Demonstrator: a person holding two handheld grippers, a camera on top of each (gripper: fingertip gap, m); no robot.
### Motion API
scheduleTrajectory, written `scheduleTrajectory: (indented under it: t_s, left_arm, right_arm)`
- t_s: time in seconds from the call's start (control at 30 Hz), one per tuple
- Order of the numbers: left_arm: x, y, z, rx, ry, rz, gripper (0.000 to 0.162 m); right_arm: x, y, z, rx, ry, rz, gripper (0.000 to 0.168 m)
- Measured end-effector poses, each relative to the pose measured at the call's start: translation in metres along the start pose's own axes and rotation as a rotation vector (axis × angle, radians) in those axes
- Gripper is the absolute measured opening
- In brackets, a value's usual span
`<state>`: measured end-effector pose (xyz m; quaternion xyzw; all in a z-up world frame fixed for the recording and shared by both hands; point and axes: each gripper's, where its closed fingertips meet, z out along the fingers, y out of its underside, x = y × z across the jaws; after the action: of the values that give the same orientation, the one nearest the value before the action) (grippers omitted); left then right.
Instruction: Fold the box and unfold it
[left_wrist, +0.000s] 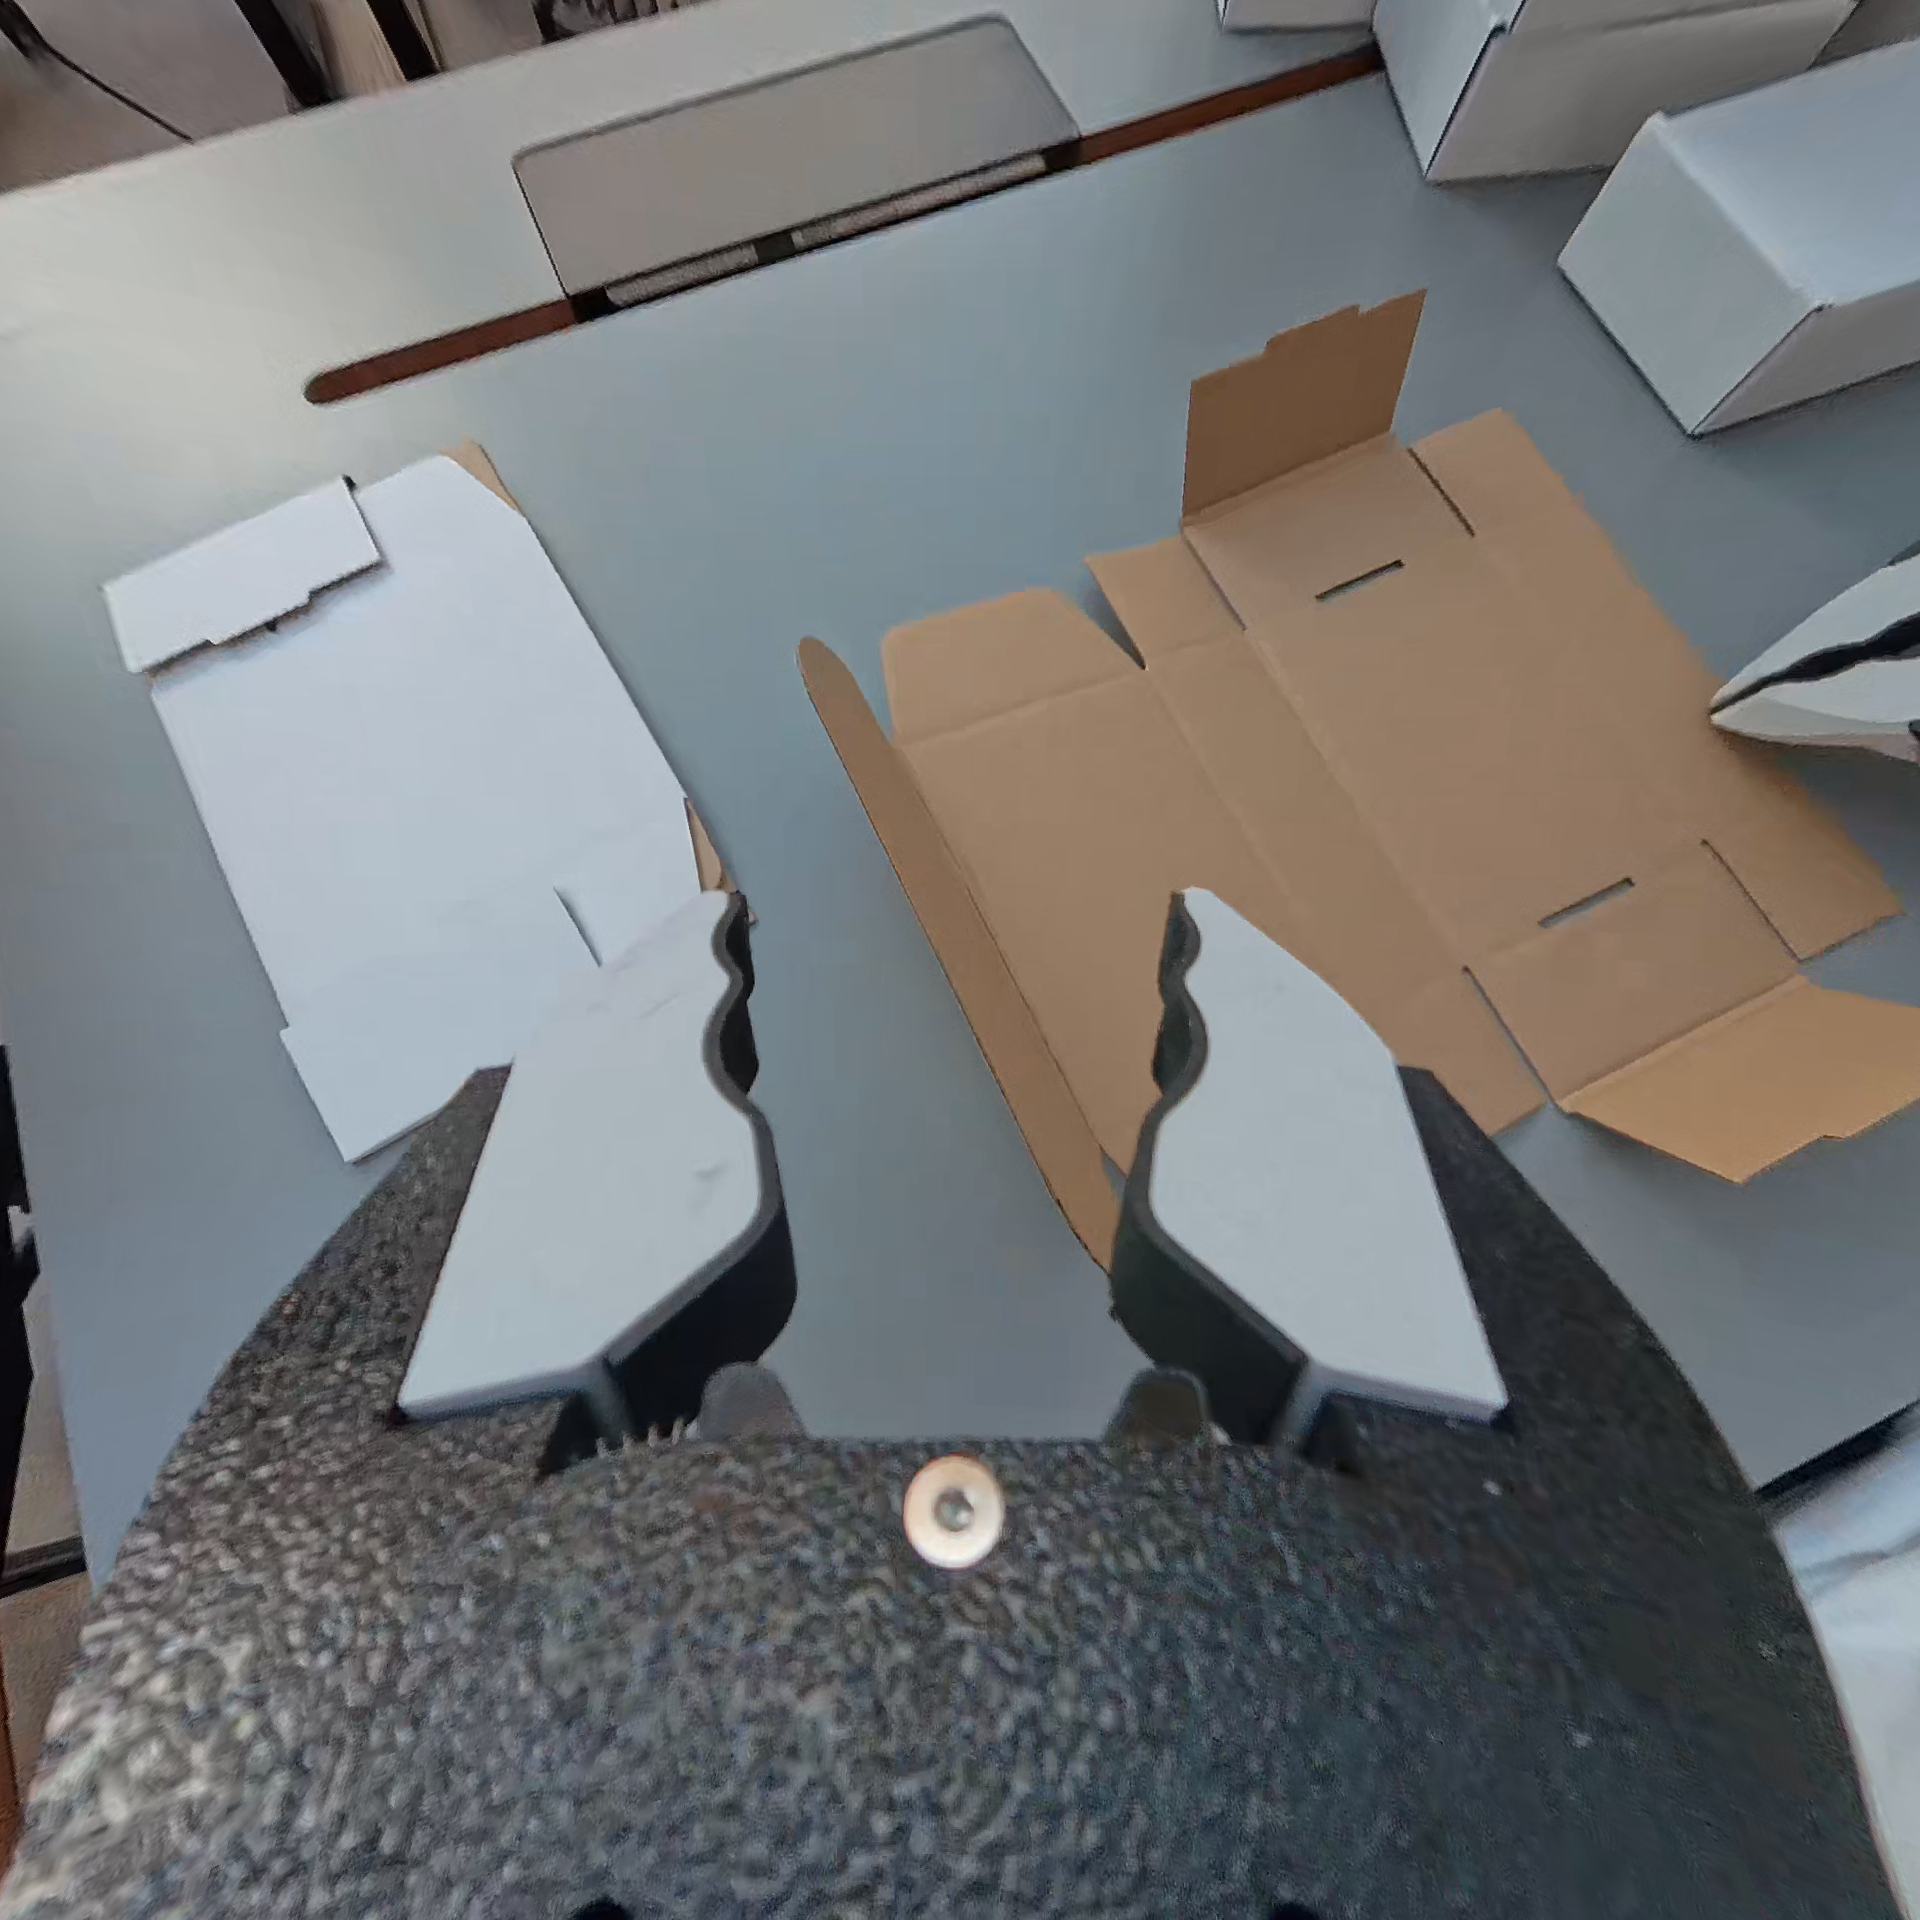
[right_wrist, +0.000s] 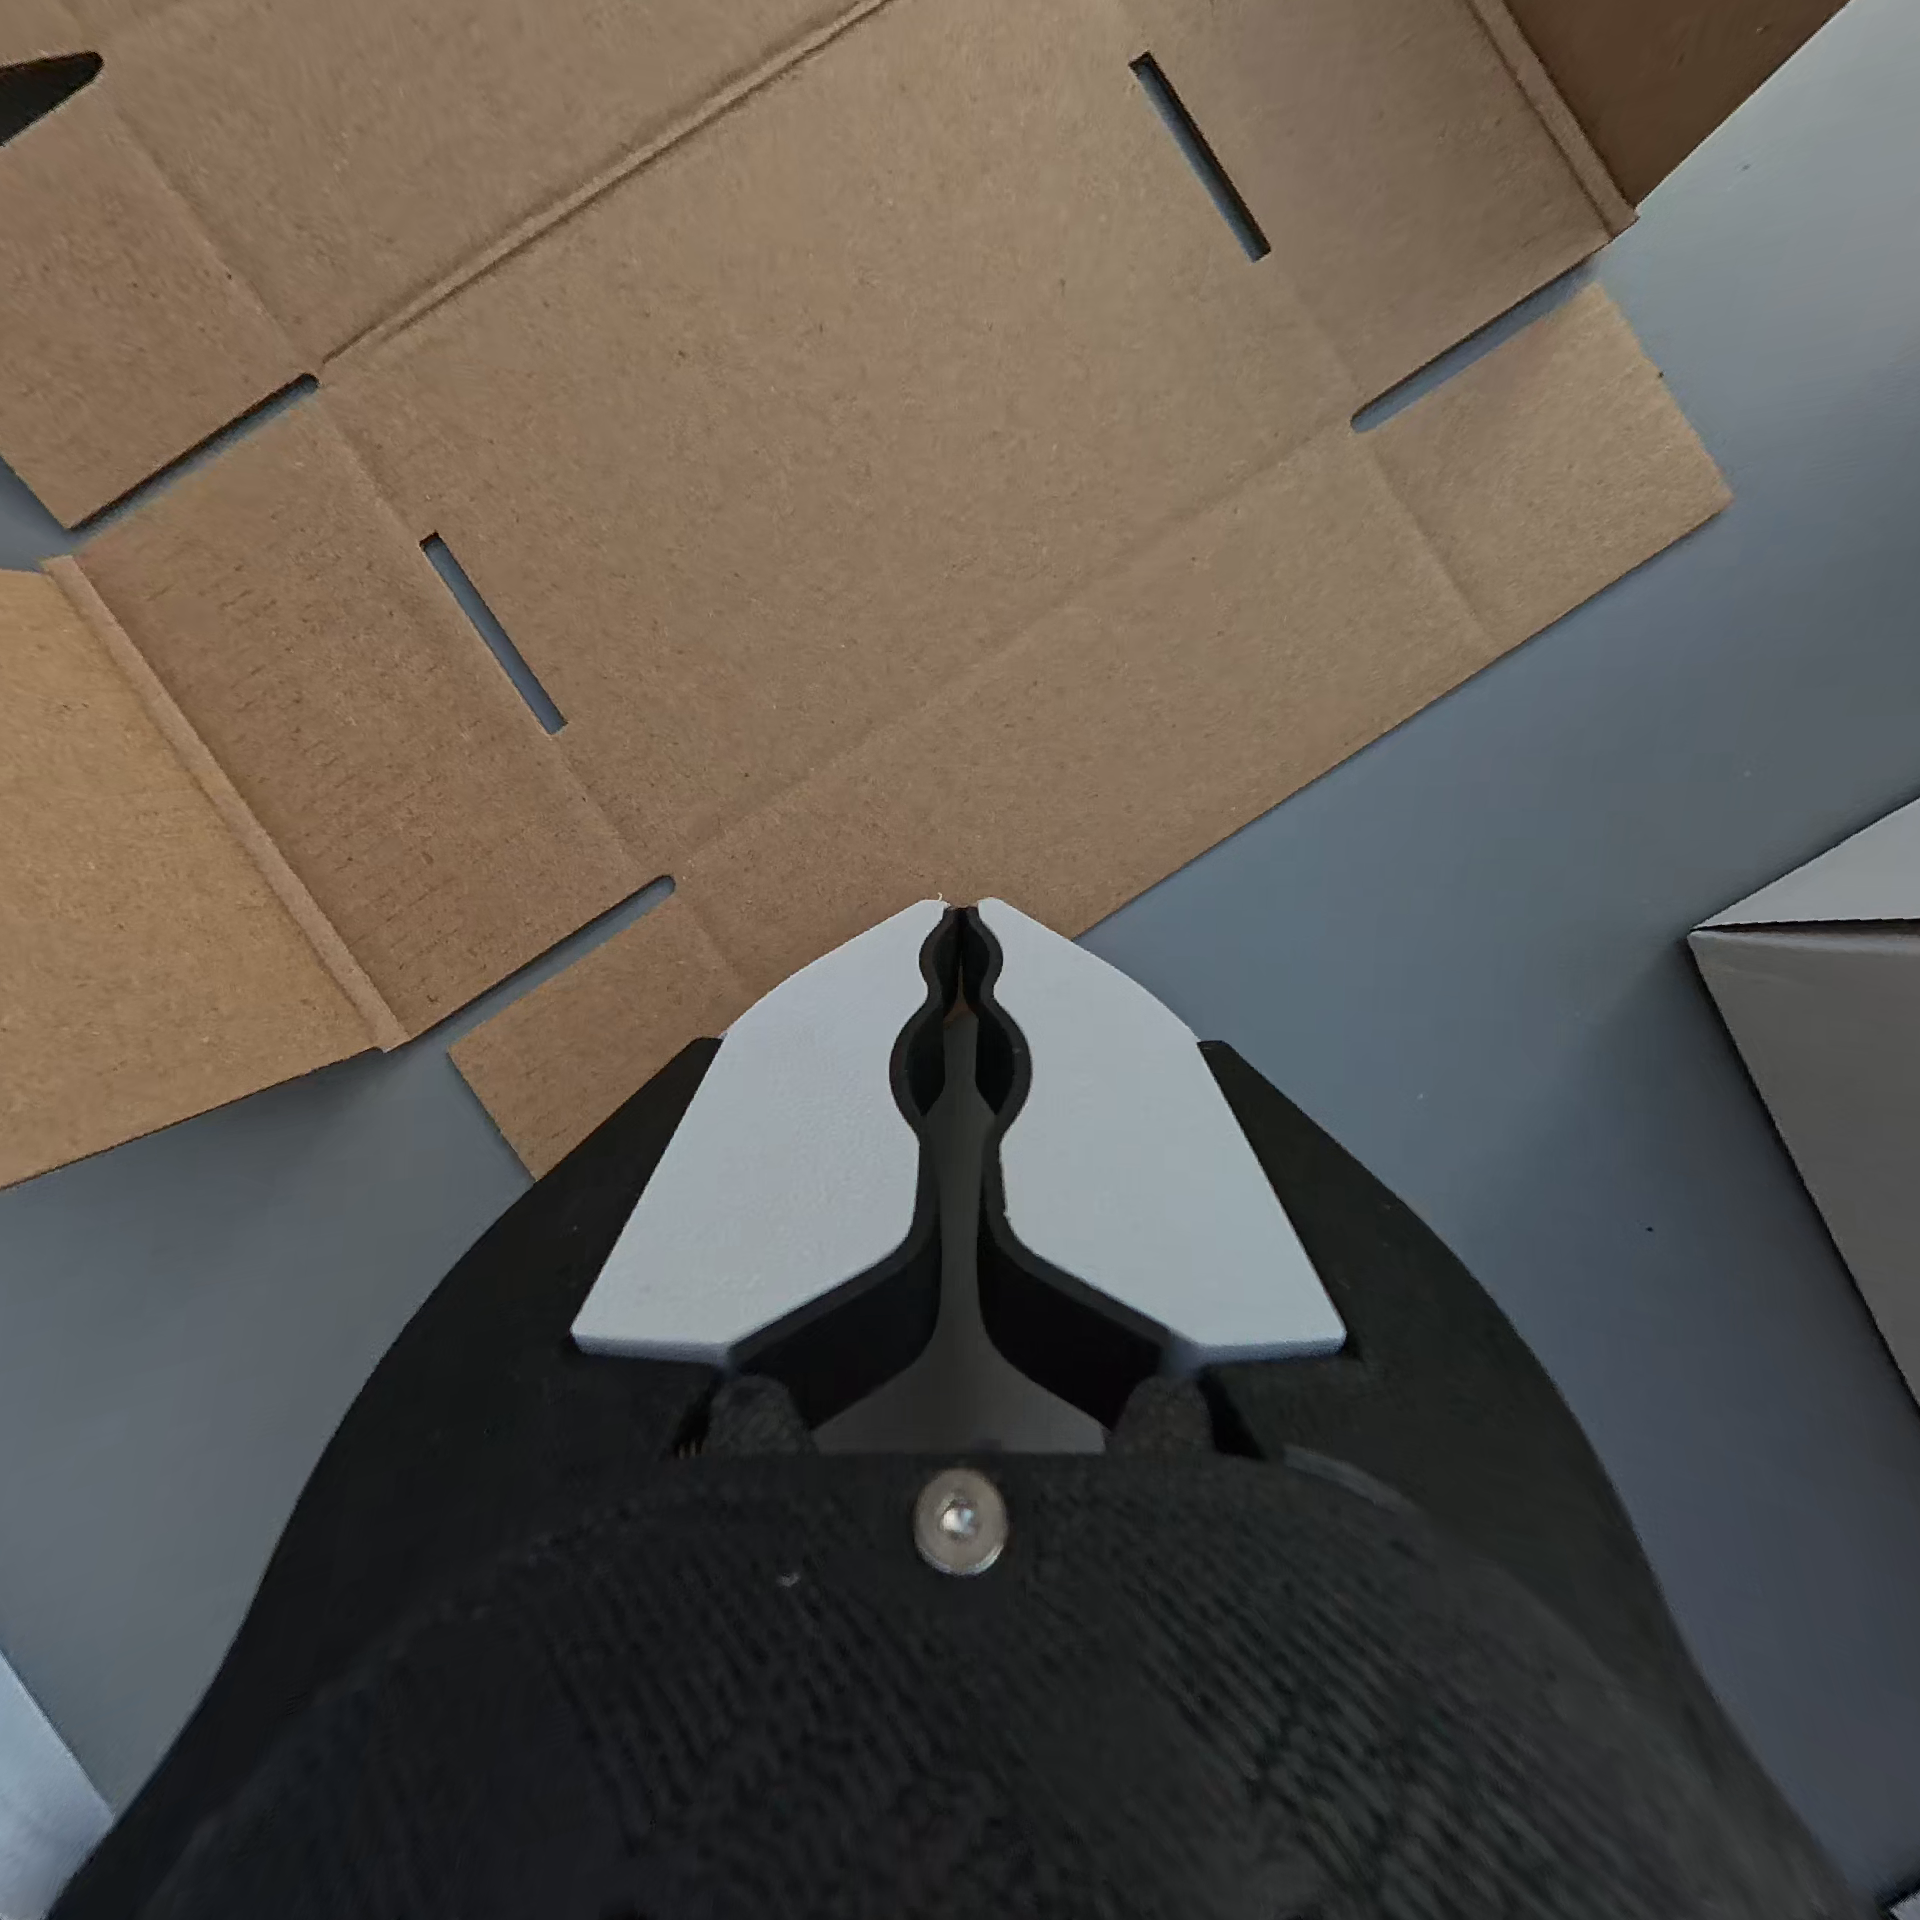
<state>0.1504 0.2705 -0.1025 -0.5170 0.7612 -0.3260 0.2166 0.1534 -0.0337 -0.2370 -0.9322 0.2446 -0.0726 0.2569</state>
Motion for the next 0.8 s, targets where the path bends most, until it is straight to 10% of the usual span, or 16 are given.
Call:
scheduleTrajectory:
  t_s: [0.03, 0.27, 0.57, 0.8]
  left_arm:
    - [-0.002, 0.007, 0.01, -0.075, 0.03, -0.013, 0.076]
    - [0.01, 0.062, 0.058, -0.522, 0.224, -0.137, 0.079]
    - [0.058, 0.086, 0.069, -0.668, 0.532, -0.335, 0.079]
    - [0.046, 0.101, 0.075, -0.584, 0.606, -0.488, 0.021]
  right_arm:
    - [0.0, 0.0, 0.0, -0.002, 0.005, -0.003, 0.0]
    - [0.0, 0.0, 0.0, 0.017, 0.037, -0.006, 0.0]
    - [0.0, -0.001, 0.0, 0.085, 0.006, 0.019, 0.0]
    - [0.0, -0.001, 0.0, 0.111, -0.04, 0.031, 0.0]
